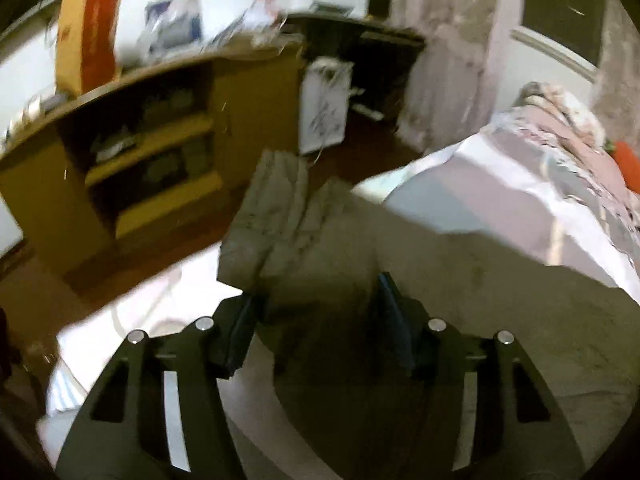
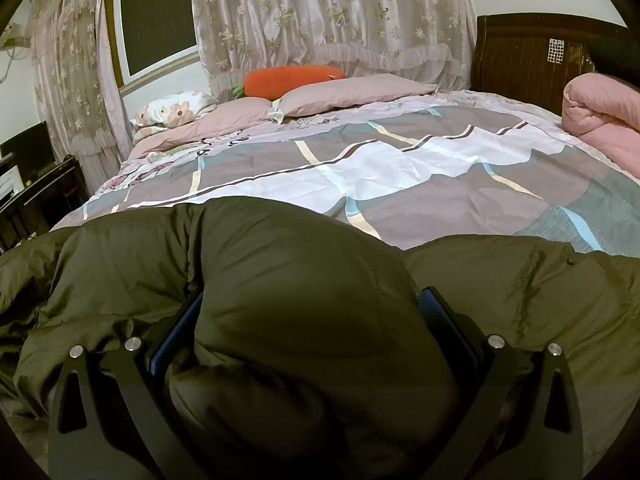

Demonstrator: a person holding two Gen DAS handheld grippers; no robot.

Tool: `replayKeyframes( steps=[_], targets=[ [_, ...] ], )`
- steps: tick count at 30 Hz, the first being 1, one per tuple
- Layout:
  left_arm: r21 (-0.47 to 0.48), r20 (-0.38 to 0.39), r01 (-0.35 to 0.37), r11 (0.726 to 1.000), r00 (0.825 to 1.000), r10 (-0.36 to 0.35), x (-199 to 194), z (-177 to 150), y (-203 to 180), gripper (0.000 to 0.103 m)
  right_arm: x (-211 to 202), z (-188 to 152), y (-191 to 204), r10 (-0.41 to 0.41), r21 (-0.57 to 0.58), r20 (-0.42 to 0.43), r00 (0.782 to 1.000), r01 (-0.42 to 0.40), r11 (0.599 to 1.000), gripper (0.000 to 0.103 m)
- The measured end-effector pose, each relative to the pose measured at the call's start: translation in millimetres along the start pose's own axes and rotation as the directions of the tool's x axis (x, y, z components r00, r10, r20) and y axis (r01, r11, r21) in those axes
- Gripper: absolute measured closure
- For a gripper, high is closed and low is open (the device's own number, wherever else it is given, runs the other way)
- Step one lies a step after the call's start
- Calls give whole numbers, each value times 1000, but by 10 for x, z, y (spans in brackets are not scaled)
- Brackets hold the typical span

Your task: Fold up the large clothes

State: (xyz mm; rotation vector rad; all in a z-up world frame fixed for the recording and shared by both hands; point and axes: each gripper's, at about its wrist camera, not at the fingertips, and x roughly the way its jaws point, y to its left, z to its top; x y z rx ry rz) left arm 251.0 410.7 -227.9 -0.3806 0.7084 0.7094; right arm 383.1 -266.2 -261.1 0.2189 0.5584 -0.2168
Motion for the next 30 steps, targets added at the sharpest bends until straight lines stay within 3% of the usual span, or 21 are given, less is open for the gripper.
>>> replayKeyframes(
  steps=[1, 5, 7, 10, 13, 15, 16, 18, 20, 23, 28, 30],
  targets=[
    [-20, -10, 6, 1000, 1000, -6, 59, -46, 73, 48, -15, 2, -47, 0, 0, 0, 1000, 0, 1000, 1],
    [-18, 36, 60, 998, 998, -60, -1, -80, 92, 76, -7, -2, -32, 0, 0, 0, 1000, 0, 1000, 1],
    [33, 77, 12, 999, 997, -15, -72, -79, -20, 80, -16, -2, -66, 1, 0, 1, 1000, -1, 1000, 1],
    [138, 181, -95, 986, 981, 69, -273, -75, -258, 83, -15, -3, -71, 1, 1, 0, 1000, -1, 1000, 1],
    [222, 269, -226, 949, 949, 164, -449, -64, -475, 83, -15, -4, -75, 3, 1, 1, 1000, -3, 1000, 1],
    [296, 364, -338, 893, 905, 222, -611, -113, -702, 83, 1, -4, -35, 3, 2, 1, 1000, -3, 1000, 1],
    [327, 413, -380, 865, 881, 231, -707, -151, -801, 83, 8, -5, -18, 4, 2, 1, 1000, -4, 1000, 1],
    [378, 488, -409, 830, 850, 197, -918, -214, -997, 83, -13, -5, -78, 4, 2, 1, 1000, -4, 1000, 1],
    [421, 520, -392, 818, 843, 137, -1136, -275, -1207, 83, -7, -5, -65, 5, 3, 1, 1000, -5, 1000, 1],
    [439, 494, -275, 855, 869, 26, -1436, -312, -1420, 83, -7, -6, -78, 6, 3, 0, 1000, -6, 1000, 1],
    [463, 462, -131, 877, 880, -112, -1909, -373, -1810, 83, 6, 1, -7, 4, 1, -12, 1000, -4, 1000, 1],
    [487, 439, -53, 872, 878, -191, -2134, -456, -1947, 83, -2, 37, 106, 1, -11, -70, 998, -2, 1000, 1]
  ],
)
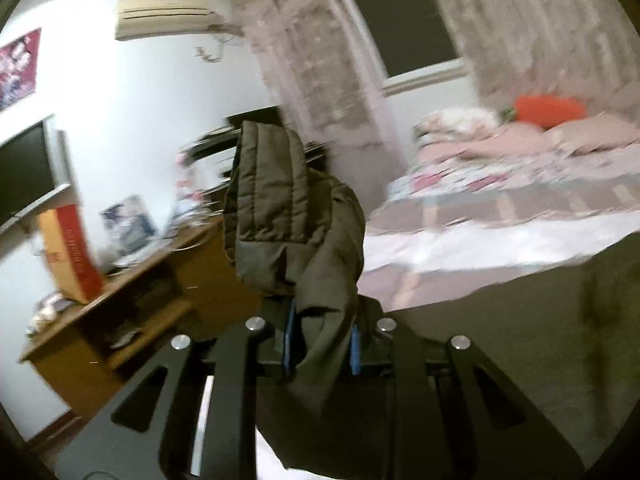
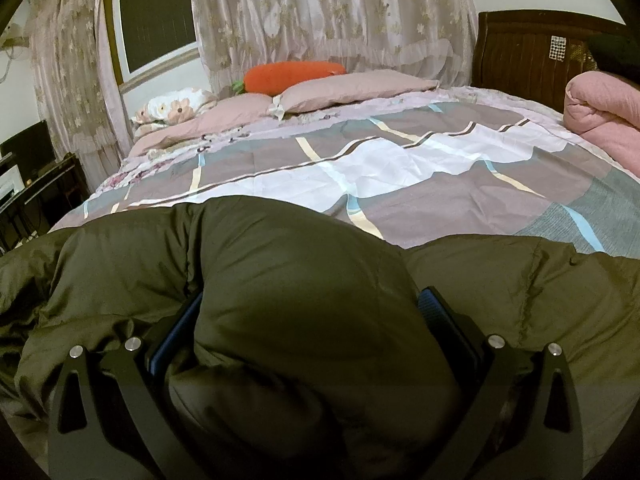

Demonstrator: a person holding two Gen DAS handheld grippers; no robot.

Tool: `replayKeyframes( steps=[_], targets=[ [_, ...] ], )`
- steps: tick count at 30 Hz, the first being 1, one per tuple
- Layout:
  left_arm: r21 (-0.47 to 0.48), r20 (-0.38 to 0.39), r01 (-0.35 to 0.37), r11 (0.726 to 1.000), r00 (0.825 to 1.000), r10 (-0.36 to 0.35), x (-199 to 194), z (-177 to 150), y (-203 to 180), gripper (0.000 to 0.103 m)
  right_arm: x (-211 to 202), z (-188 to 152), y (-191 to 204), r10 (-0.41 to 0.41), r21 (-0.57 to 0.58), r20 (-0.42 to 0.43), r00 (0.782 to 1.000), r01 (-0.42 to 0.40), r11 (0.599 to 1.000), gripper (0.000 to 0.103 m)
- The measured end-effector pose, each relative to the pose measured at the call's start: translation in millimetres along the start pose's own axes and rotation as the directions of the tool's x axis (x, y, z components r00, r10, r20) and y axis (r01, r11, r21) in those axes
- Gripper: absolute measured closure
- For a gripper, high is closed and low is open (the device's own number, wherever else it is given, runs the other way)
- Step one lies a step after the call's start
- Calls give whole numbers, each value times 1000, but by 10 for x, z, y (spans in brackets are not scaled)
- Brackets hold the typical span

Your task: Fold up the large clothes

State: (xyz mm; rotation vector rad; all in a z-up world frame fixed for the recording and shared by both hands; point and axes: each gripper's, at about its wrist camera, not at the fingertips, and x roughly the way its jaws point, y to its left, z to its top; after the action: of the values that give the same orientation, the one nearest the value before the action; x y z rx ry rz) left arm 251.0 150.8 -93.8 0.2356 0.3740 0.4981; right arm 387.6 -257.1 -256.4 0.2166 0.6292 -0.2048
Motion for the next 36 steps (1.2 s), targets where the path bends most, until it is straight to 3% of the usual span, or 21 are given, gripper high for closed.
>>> replayKeyframes(
  steps=[3, 6, 9, 13, 15, 18, 19, 21, 22, 23, 24, 26, 28, 29, 30, 31, 32, 34, 36],
  targets=[
    [-7, 28, 120, 993, 992, -120, -322, 168, -286, 83, -317, 22, 15, -32, -73, -84, 996, 26, 997, 1],
    [21, 40, 240, 970, 970, -241, -655, 249, -650, 83, -1023, -49, -225, -41, -80, -27, 999, 39, 996, 1],
    [101, 51, 348, 932, 934, -354, -1044, 202, -1103, 83, -1694, -188, -592, -69, -47, 11, 998, 70, 996, 1],
    [206, -16, 512, 834, 854, -520, -1550, -26, -1732, 82, -2365, -418, -1093, -81, 91, 1, 997, 81, 993, 1],
    [297, -73, 541, 787, 834, -546, -1764, -209, -2105, 80, -2555, -526, -1307, -87, 150, -5, 996, 87, 985, 1],
    [421, -127, 548, 723, 825, -551, -2009, -563, -2531, 77, -2840, -696, -1531, -82, 238, -15, 997, 83, 968, 1],
    [450, -135, 543, 709, 826, -547, -2058, -668, -2616, 74, -2899, -721, -1608, -84, 255, -16, 996, 86, 963, 1],
    [502, -172, 561, 658, 811, -559, -2170, -906, -2809, 42, -3032, -789, -1669, -107, 279, -8, 994, 105, 955, 1],
    [503, -187, 577, 643, 800, -571, -2200, -972, -2839, 35, -3095, -819, -1636, -132, 282, 5, 991, 125, 951, 1],
    [496, -212, 615, 613, 770, -602, -2290, -1033, -2868, 25, -3161, -848, -1695, -150, 285, 16, 989, 139, 948, 1],
    [493, -211, 629, 600, 756, -619, -2361, -1041, -2871, 13, -3196, -865, -1679, -173, 287, 26, 985, 158, 945, 1],
    [494, -186, 648, 579, 729, -658, -2529, -1057, -2813, 2, -3213, -888, -1636, -188, 293, 28, 982, 171, 941, 1],
    [485, -179, 680, 551, 693, -698, -2632, -968, -2713, 2, -3194, -902, -1556, -196, 301, 17, 980, 182, 936, 1],
    [452, -161, 714, 534, 654, -739, -2695, -875, -2571, 2, -3186, -903, -1573, -195, 305, 14, 981, 182, 935, 1],
    [420, -141, 738, 528, 628, -765, -2696, -743, -2476, 2, -3165, -922, -1489, -194, 305, 10, 981, 182, 935, 1],
    [372, -93, 753, 542, 611, -786, -2662, -595, -2253, 2, -3142, -944, -1400, -197, 303, 6, 980, 186, 935, 1],
    [347, -51, 742, 574, 626, -778, -2596, -473, -2077, 2, -3122, -946, -1364, -200, 301, 2, 980, 190, 935, 1],
    [258, 47, 648, 717, 733, -679, -2259, -156, -1627, 2, -3065, -978, -1204, -196, 292, -14, 980, 192, 937, 1],
    [120, 31, 564, 817, 820, -571, -1694, 71, -1208, 2, -2999, -992, -1115, -180, 285, -36, 983, 182, 941, 1]
  ],
)
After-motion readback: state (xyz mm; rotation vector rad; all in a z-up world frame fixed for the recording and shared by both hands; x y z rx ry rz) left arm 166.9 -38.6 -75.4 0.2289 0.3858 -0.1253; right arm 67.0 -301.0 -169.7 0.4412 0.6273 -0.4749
